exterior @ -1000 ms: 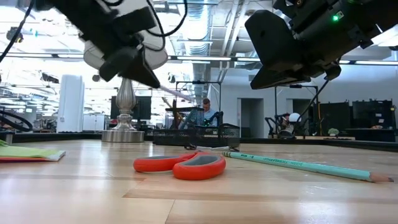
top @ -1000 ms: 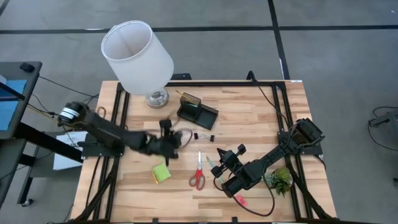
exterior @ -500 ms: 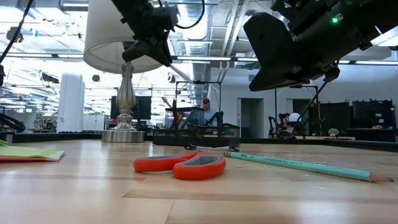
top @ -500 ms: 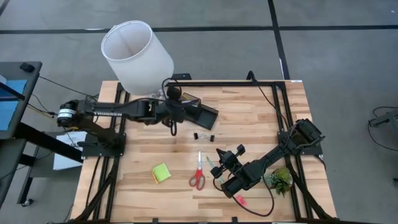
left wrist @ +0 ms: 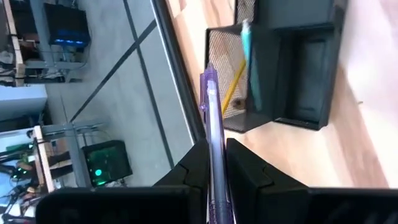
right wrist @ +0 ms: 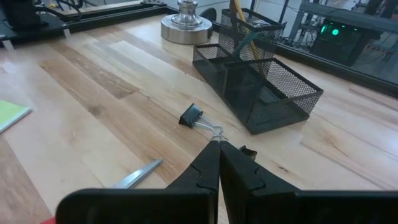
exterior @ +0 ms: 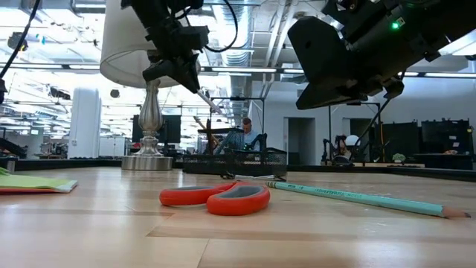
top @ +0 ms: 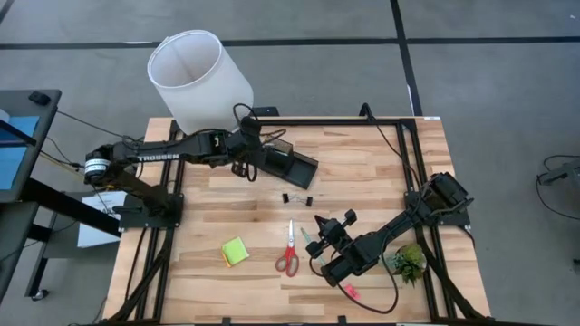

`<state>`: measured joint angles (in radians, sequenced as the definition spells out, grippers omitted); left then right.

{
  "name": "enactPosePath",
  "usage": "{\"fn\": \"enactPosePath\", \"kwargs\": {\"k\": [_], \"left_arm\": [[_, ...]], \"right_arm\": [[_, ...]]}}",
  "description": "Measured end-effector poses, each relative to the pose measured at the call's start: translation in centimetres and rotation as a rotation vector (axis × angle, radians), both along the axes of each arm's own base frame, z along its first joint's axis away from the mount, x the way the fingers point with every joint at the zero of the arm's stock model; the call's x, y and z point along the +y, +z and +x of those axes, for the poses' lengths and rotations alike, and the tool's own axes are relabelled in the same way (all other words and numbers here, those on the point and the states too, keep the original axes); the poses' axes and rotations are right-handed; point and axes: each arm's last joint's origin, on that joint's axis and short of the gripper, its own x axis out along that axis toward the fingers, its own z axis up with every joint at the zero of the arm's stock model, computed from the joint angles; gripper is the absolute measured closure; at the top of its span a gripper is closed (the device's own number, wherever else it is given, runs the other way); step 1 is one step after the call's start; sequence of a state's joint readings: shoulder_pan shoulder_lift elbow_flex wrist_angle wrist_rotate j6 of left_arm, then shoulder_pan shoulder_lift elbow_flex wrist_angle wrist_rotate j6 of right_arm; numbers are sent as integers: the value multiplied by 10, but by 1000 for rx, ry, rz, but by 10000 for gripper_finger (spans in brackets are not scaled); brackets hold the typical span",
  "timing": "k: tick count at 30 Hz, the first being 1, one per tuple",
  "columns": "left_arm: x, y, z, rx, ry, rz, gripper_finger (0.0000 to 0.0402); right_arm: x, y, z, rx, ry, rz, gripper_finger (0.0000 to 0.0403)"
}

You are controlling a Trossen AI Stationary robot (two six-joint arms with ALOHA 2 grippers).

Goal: Pick and place office supplies into organizer
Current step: Put the purple pen into the black desk organizer, then put the light blue pencil into the black desk organizer

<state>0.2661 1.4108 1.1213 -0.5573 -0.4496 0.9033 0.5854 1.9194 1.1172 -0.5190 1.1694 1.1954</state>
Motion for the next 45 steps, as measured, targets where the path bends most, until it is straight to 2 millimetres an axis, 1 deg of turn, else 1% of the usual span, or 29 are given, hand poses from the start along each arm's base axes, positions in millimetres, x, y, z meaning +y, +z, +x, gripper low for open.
{"fn": "enactPosePath", "kwargs": {"k": [4,6,8,11,15,20,26,30,35,40,45], "left_arm": [[10,-6,4,26,-16,8,379],[13,-12,11,39,-46,16,379],[16,-24,16,102,-52,34,379],[19,-35,25,169,-79,82,379],[21,-45,34,258,-136,113,379],[20,-55,42,367,-218,193,378],[17,-68,48,475,-269,245,342],[15,-79,52,564,-256,313,333],[13,-81,55,635,-226,401,333],[10,-76,60,609,-170,477,332],[-1,-75,64,606,-210,512,331]], "right_arm": [[0,0,0,-2,-2,-3,400],[-2,0,1,-1,-6,-5,400],[-3,0,2,0,-6,-7,400],[-3,0,3,12,2,-14,400],[-4,1,5,25,11,-23,400],[-7,1,7,29,4,-27,400],[-12,1,9,36,-10,-30,400],[-13,0,10,49,-9,-19,400],[-14,0,10,57,-6,-16,400],[-14,0,10,64,-1,-3,400],[-13,0,10,66,2,3,400]]}}
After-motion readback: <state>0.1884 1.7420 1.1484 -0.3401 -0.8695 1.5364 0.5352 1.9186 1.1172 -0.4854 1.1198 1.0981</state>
